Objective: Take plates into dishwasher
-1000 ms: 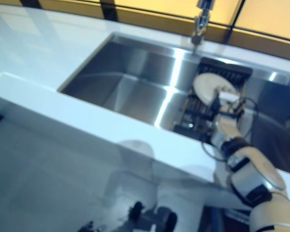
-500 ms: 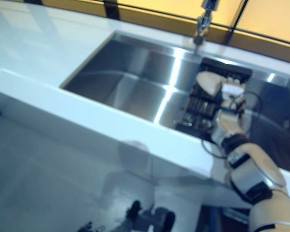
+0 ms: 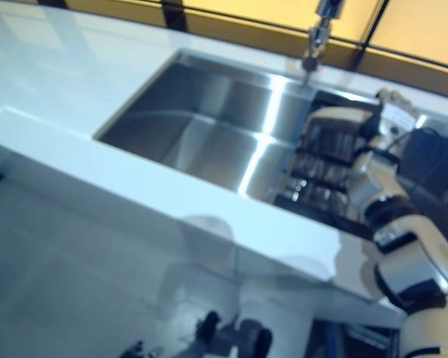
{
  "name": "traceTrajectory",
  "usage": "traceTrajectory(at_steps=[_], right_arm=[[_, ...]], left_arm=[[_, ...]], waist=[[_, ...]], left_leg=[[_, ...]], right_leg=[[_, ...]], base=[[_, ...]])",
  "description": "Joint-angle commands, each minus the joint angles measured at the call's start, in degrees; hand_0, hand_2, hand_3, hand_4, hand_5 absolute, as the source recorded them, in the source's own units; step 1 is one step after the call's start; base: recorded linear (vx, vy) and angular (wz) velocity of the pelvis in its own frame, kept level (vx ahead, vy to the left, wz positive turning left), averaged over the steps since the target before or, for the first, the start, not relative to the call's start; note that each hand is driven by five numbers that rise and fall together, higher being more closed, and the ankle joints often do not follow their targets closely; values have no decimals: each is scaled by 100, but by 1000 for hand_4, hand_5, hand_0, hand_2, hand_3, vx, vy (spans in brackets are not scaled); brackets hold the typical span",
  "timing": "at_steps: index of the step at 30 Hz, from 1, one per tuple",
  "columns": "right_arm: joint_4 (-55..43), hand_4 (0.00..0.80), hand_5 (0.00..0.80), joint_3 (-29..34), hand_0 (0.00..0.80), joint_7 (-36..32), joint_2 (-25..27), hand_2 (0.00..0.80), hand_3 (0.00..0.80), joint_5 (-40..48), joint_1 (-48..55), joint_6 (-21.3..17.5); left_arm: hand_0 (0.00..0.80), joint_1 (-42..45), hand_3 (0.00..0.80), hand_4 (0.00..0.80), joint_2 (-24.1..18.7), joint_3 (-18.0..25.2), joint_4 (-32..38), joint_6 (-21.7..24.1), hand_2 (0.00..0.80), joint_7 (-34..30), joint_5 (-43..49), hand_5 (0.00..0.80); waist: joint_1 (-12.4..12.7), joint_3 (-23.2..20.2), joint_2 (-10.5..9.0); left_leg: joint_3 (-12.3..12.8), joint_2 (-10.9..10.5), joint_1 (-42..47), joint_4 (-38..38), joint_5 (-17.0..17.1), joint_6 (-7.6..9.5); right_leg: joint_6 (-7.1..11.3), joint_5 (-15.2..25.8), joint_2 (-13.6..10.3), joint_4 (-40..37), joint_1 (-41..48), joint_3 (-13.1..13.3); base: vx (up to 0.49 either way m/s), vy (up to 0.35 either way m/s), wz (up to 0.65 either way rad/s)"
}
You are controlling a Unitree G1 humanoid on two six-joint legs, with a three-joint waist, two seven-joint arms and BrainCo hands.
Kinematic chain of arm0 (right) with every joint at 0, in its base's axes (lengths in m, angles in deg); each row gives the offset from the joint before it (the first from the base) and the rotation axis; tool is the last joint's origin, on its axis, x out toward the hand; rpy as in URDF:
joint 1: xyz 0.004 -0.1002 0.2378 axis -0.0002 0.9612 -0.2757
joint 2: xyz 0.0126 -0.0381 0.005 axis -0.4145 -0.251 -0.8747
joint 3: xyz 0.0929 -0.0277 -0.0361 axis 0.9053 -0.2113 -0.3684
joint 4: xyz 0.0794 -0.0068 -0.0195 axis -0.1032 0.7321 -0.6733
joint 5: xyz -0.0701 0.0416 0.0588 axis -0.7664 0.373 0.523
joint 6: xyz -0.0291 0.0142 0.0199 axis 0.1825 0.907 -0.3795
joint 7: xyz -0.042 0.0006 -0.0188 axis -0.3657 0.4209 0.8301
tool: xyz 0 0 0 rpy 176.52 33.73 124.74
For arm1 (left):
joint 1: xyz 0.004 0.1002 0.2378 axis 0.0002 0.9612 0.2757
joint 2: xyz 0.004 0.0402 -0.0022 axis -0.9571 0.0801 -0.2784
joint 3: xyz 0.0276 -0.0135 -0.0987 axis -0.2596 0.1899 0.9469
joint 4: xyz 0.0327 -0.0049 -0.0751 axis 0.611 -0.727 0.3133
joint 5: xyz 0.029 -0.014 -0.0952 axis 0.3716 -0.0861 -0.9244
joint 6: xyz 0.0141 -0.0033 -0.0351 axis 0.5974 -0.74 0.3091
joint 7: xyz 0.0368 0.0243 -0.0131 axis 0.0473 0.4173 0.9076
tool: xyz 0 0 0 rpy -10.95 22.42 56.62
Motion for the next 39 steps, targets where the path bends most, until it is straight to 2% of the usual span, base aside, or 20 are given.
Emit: traceTrajectory(at_steps=[1, 4, 15, 20, 21, 22, 35, 36, 37, 38, 39], right_arm=[[-157, 800, 800, -320, 800, -44, 531, 800, 800, -126, -561, 117], [-92, 800, 800, -363, 800, -449, 610, 800, 800, -151, -579, 201], [176, 800, 800, -548, 800, -1604, 539, 800, 800, 43, -579, -266], [144, 800, 800, -567, 800, -1708, 512, 800, 800, -37, -572, -410], [193, 480, 480, -577, 480, -1715, 482, 480, 480, 31, -574, -437], [210, 0, 0, -576, 0, -1743, 475, 0, 0, 37, -581, -446], [447, 0, 0, -784, 0, -1816, 538, 0, 0, -618, -706, -319], [461, 166, 166, -822, 166, -1869, 549, 166, 166, -651, -727, -298], [480, 722, 722, -874, 722, -1887, 558, 722, 722, -762, -762, -271], [486, 800, 800, -893, 800, -1878, 562, 800, 800, -795, -774, -239], [502, 800, 800, -917, 800, -1883, 571, 800, 800, -868, -769, -202]], left_arm=[[0, 135, 0, 0, -161, -85, -89, 143, 0, 55, -46, 0], [0, 167, 0, 0, -177, -59, -88, 115, 0, 42, -11, 0], [0, 156, 0, 0, -219, 25, -161, 128, 0, -83, -7, 0], [0, 152, 0, 0, -222, 40, -164, 128, 0, -76, 8, 0], [0, 152, 0, 0, -208, 52, -165, 119, 0, -63, 29, 0], [0, 153, 0, 0, -206, 53, -161, 116, 0, -58, 33, 0], [0, 191, 0, 0, -228, 33, -180, 163, 0, -60, 54, 0], [0, 187, 0, 0, -233, 30, -163, 147, 0, -53, 52, 0], [0, 185, 0, 0, -251, 33, -166, 149, 0, -72, 46, 0], [0, 185, 0, 0, -257, 35, -169, 151, 0, -79, 47, 0], [0, 187, 0, 0, -262, 36, -171, 159, 0, -82, 47, 0]], waist=[[174, -251, -238], [183, -310, -270], [209, -328, -304], [203, -321, -318], [210, -323, -323], [210, -323, -325], [252, -317, -348], [255, -317, -352], [257, -320, -354], [257, -321, -355], [258, -319, -356]], left_leg=[[71, -158, 190, -52, -368, 95], [61, -153, 232, -52, -372, 87], [46, -122, 241, -52, -364, 72], [58, -116, 258, -52, -368, 65], [59, -116, 261, -52, -367, 64], [58, -116, 264, -52, -368, 64], [27, -115, 283, -52, -369, 75], [25, -115, 277, -52, -370, 76], [27, -110, 272, -52, -367, 74], [28, -108, 270, -52, -367, 74], [27, -109, 269, -52, -367, 76]], right_leg=[[494, -120, -235, -9, 230, 119], [496, -131, -237, -9, 275, 127], [478, -146, -227, -9, 290, 141], [476, -144, -230, -9, 302, 138], [479, -142, -234, -9, 306, 135], [479, -141, -234, -9, 309, 136], [479, -140, -226, -9, 336, 126], [480, -142, -226, -9, 332, 128], [481, -142, -227, -9, 329, 130], [481, -143, -226, -9, 329, 130], [484, -143, -226, -9, 329, 129]], base=[[53, -9, 0], [51, -9, 0], [7, -2, 0], [0, 0, 0], [0, 0, 0], [0, 0, 0], [0, 0, 0], [0, 0, 0], [0, 0, 0], [0, 0, 0], [0, 0, 0]])
